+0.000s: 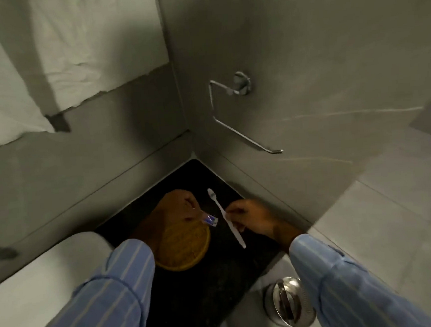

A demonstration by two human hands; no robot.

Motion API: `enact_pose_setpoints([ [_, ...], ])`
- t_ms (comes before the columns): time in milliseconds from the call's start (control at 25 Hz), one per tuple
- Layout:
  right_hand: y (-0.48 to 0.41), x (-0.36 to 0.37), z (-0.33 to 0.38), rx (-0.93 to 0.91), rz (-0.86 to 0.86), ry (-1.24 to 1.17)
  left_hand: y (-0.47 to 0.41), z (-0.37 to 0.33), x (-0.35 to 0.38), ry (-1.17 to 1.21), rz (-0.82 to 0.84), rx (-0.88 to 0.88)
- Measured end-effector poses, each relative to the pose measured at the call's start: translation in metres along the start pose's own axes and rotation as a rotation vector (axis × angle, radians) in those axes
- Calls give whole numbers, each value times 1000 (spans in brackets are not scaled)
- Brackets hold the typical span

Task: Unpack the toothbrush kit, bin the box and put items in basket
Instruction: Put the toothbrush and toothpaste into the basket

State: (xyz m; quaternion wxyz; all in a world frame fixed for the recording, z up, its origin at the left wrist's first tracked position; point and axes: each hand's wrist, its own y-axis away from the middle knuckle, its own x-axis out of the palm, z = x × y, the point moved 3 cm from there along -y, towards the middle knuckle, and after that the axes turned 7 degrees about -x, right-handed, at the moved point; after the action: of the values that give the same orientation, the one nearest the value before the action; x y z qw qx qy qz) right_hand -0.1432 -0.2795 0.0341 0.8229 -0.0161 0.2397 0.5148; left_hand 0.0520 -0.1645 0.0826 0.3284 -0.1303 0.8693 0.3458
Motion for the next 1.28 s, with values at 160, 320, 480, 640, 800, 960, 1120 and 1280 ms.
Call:
enact_pose_setpoints([
  [160,-60,38,18,82,-16,-82,-16,63,-37,7,-115,-79],
  [320,-110,81,24,189,21,-69,-40,114,-45,47,-102,-186],
  [480,-150,121,19,288,45,-47,-59,141,-42,-5,-143,-230],
  [640,-177,148,2,384,73,-11,-81,158,-30,11,-106,-253],
  [800,-195,159,-19,475,106,25,-98,168,-18,34,-102,-282],
  [960,-205,166,-36,514,142,109,-109,171,-9,13,-77,-288],
  [1120,-209,173,-37,558,166,251,-110,171,-5,3,-68,-294],
  [1280,-208,179,-36,507,205,414,-107,175,-4,24,-163,-266],
])
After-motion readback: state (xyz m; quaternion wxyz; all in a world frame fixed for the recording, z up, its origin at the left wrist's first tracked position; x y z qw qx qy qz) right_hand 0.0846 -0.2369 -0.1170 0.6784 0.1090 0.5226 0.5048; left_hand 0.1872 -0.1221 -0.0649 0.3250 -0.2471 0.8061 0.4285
